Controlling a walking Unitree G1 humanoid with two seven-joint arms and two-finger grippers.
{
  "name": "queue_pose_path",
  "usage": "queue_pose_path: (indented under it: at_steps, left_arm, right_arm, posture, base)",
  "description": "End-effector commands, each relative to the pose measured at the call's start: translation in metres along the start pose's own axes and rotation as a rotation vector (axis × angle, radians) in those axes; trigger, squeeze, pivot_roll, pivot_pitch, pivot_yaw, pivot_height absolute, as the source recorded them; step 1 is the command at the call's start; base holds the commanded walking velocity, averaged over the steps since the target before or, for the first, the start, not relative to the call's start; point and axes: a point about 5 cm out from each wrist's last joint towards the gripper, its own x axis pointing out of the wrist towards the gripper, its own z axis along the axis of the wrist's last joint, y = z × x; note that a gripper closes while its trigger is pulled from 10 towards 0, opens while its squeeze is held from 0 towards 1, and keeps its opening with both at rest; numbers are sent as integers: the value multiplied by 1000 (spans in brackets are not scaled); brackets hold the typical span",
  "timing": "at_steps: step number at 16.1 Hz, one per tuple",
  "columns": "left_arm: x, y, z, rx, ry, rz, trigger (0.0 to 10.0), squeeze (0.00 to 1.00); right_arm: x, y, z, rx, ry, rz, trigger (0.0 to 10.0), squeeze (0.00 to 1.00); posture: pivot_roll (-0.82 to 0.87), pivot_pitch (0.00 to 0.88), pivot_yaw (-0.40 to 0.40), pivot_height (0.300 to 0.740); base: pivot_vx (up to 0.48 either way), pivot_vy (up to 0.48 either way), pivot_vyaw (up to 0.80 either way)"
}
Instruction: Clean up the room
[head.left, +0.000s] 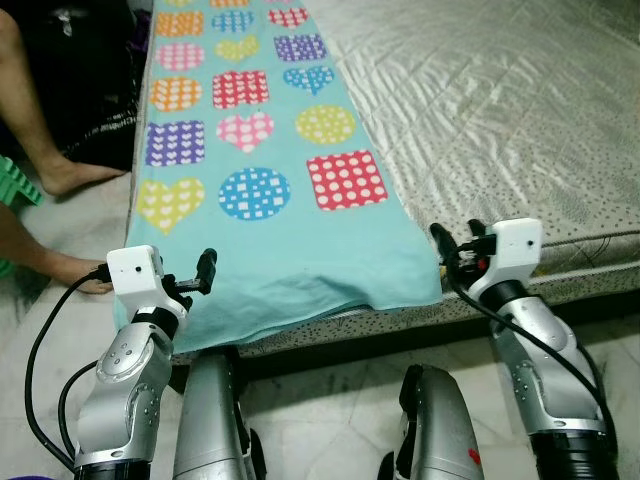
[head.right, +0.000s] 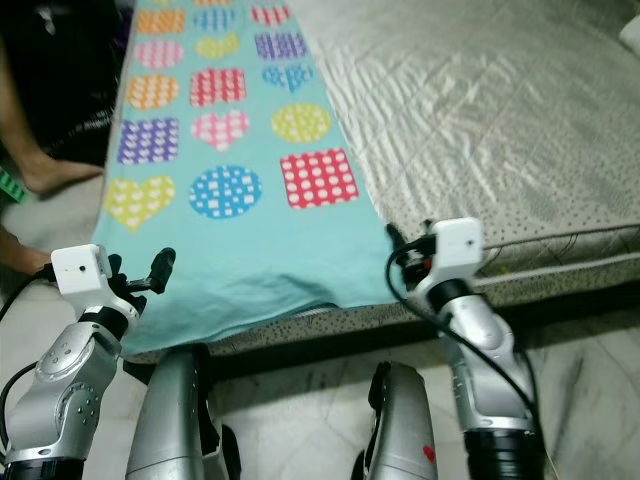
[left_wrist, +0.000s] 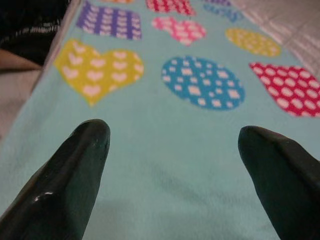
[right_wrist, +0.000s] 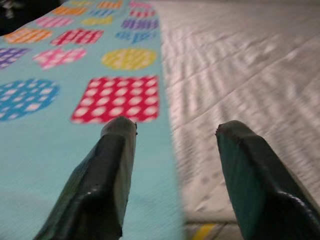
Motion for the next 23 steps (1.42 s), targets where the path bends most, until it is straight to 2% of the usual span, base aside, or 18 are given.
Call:
queue_pose_path:
  at_steps: [1, 3, 5, 6, 9, 13, 23]
  left_arm:
    - [1, 7, 0, 11, -1, 18, 10000, 0]
    - [3, 8, 1, 11, -7, 18, 10000, 0]
    - [5, 7, 0, 9, -11, 16, 10000, 0]
    - [5, 7, -2, 5, -12, 13, 10000, 0]
    - [6, 5, -4, -2, -12, 9, 10000, 0]
    - [9, 3, -4, -5, -20, 4, 10000, 0]
    - [14, 0, -5, -11, -35, -1, 10000, 0]
  right_arm:
    - [-1, -9, -1, -10, 3, -33, 10000, 1000]
    - [-2, -14, 1, -10, -1, -50, 10000, 1000]
    - [0, -8, 3, 16, -11, -41, 10000, 1000]
    - [2, -1, 4, 56, -23, -25, 10000, 0]
    - [11, 9, 10, 126, -56, -30, 10000, 0]
    - [22, 11, 17, 149, -78, -37, 10000, 0]
    - [30, 11, 21, 163, -94, -38, 10000, 0]
  posture:
    - [8, 56, 17, 501]
    - [1, 49, 21, 501]
    - [-6, 36, 24, 501]
    - [-8, 28, 27, 501]
    - [-5, 10, 27, 501]
    - [-5, 0, 26, 528]
    - [-9, 0, 22, 649]
  base:
    - [0, 0, 0]
    - [0, 0, 0]
    - [0, 0, 0]
    - [0, 0, 0]
    - [0, 0, 0]
    - [0, 0, 0]
    - [0, 0, 0]
